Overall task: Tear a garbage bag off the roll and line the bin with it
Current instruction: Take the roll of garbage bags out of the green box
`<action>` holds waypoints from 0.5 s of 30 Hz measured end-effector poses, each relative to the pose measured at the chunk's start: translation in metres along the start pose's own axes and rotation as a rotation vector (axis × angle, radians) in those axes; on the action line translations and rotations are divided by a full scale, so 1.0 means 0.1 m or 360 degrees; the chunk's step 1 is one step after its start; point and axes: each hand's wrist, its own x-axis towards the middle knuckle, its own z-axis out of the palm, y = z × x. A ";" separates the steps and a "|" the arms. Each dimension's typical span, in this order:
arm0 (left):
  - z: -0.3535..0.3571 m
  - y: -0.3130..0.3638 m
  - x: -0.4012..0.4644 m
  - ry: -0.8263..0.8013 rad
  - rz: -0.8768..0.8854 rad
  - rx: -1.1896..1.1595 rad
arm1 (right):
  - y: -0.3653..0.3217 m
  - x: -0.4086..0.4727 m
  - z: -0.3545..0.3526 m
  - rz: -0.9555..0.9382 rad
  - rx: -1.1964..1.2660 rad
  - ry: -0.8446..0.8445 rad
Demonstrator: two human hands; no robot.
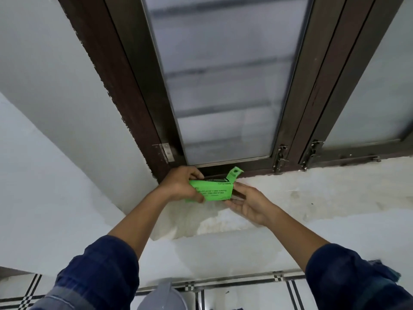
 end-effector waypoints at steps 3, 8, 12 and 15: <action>0.02 0.20 0.01 0.0227 0.0123 -0.0161 | 0.00 -0.03 -0.09 0.0054 0.0390 0.0012; 0.07 0.59 -0.03 0.0508 0.0362 -0.0449 | -0.08 -0.04 -0.17 0.0002 0.0626 -0.0055; 0.06 0.90 -0.11 0.0788 0.0660 -0.0648 | -0.14 -0.05 -0.17 -0.0005 0.0821 -0.0148; 0.04 1.03 -0.16 0.0853 0.0712 -0.0637 | -0.17 -0.06 -0.17 -0.0011 0.0933 -0.0159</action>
